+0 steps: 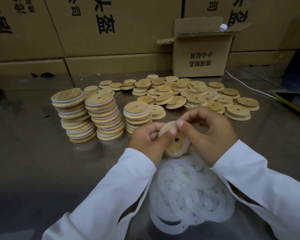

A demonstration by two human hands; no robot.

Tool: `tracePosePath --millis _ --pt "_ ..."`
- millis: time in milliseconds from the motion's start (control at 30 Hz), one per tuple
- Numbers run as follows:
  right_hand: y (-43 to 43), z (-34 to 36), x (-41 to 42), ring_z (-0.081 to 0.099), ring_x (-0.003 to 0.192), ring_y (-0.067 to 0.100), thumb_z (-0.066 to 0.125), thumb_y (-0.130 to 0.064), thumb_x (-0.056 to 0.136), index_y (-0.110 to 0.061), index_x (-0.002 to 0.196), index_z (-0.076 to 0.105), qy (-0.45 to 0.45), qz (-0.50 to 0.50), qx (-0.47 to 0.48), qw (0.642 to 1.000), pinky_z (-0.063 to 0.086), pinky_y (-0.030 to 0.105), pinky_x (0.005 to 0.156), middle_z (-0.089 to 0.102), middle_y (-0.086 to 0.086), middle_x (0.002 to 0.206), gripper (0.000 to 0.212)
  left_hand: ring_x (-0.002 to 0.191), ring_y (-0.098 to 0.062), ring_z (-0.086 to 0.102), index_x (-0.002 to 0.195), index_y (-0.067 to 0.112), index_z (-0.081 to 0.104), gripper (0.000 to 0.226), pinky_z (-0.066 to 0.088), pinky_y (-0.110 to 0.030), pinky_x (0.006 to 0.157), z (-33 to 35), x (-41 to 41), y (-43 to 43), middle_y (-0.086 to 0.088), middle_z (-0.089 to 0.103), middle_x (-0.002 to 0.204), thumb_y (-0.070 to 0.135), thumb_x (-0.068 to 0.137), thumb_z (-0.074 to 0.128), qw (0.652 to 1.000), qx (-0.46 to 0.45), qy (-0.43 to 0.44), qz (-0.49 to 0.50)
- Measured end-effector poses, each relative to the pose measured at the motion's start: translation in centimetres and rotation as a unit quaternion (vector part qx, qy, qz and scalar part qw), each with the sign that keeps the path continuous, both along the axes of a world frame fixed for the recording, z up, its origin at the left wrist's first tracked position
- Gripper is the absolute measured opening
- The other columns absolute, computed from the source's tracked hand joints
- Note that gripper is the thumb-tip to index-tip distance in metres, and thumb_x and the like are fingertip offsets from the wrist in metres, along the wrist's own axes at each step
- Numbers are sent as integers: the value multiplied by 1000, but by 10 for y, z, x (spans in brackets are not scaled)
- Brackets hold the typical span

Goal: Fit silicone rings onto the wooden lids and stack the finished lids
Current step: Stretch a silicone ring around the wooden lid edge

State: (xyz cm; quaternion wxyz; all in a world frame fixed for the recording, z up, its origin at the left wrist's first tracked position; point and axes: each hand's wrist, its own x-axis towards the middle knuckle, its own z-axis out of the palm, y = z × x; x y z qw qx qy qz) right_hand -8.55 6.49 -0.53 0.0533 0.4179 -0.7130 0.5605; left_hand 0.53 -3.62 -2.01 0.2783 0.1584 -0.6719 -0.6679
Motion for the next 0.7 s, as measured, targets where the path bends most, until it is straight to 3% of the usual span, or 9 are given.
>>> tracePosePath --millis 67,167,300,433,567,700 --pt "0 -1 0 57 74 1 63 -27 75 -29 68 60 4 -20 0 1000 41 7 68 62 -14 73 8 76 -19 69 81 23 71 11 56 -37 76 -1 -1 -1 -4 74 76 14 82 65 1000 -9 4 7" --pt "0 -2 -2 55 68 2 63 -25 77 -26 64 59 -21 -36 9 999 43 13 65 60 -13 66 13 76 -19 69 82 23 70 12 56 -36 74 -1 -1 -2 -3 74 77 12 82 65 1000 -16 6 14" --pt "0 2 -7 53 58 -2 65 -20 80 -23 64 62 -86 -21 10 996 41 8 59 59 -14 57 16 82 -24 68 84 22 68 13 54 -45 81 2 -2 -2 -7 73 82 11 82 63 1000 -22 6 15" --pt "1 8 -6 54 59 -3 64 -21 80 -20 67 64 -93 -1 9 996 42 7 60 61 -11 63 12 86 -28 67 90 14 68 11 54 -47 83 5 -1 -4 -12 71 85 11 85 59 1000 28 11 4" --pt "2 13 -4 55 61 -3 64 -19 81 -18 68 64 -108 19 1 994 44 8 60 63 -10 66 13 75 -19 69 90 10 67 13 59 -34 68 7 -1 -6 -8 72 79 8 86 55 992 118 33 -19" --pt "0 14 -1 55 63 0 64 -20 81 -20 66 62 -70 2 -6 997 43 11 63 61 -12 64 15 74 -17 69 91 7 66 14 59 -29 65 9 -1 -5 -7 72 79 8 87 52 978 200 55 -31"
